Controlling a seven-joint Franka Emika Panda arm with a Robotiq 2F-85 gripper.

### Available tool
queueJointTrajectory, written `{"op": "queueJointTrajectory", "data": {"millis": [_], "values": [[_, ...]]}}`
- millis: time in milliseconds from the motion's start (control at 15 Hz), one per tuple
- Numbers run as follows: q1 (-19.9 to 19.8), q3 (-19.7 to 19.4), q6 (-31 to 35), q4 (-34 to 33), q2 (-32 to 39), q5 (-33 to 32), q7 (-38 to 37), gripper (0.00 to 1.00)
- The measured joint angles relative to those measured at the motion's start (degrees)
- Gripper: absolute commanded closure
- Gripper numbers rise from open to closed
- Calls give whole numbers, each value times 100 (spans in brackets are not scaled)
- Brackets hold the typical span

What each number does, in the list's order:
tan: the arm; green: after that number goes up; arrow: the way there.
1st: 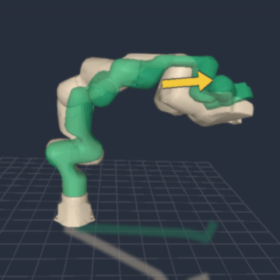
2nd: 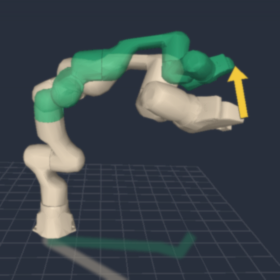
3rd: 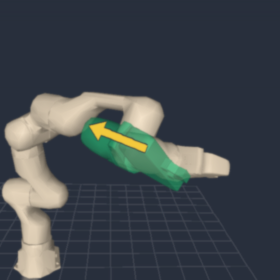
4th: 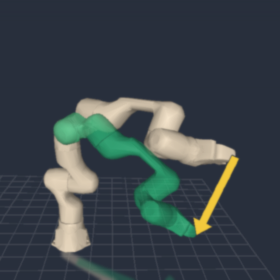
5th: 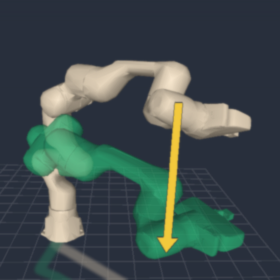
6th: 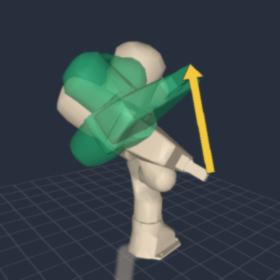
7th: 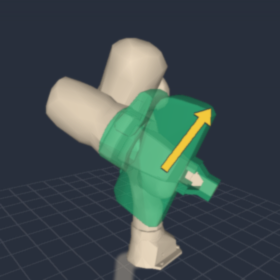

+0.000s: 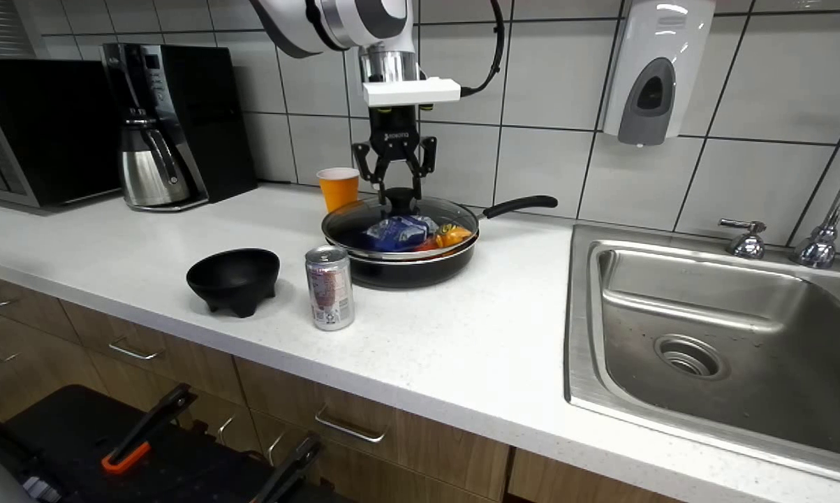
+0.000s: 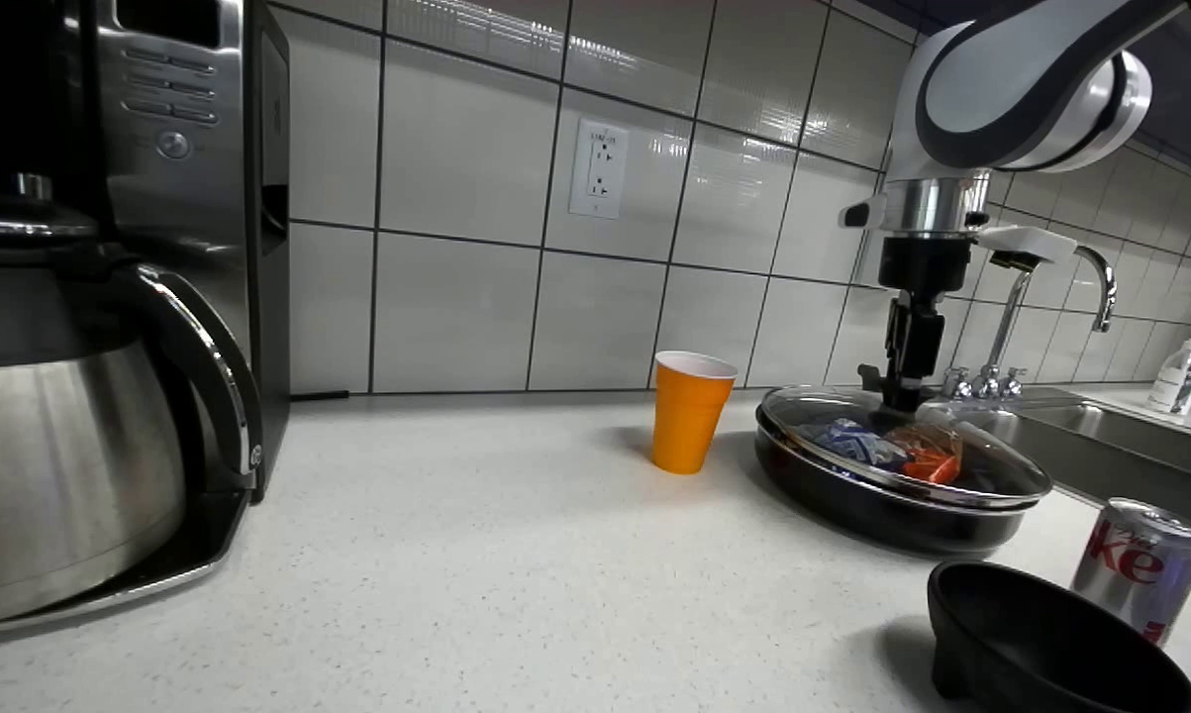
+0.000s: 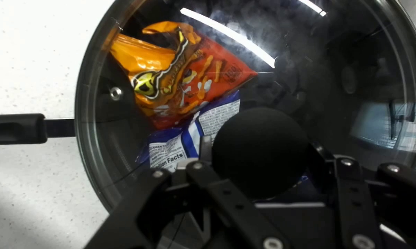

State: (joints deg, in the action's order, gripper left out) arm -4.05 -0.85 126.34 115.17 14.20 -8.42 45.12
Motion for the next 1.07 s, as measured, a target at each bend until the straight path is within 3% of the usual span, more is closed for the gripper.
{"op": "queueJointTrajectory", "data": {"millis": [1067], "values": [[0,0,194,90,12,-102,2,61]]}}
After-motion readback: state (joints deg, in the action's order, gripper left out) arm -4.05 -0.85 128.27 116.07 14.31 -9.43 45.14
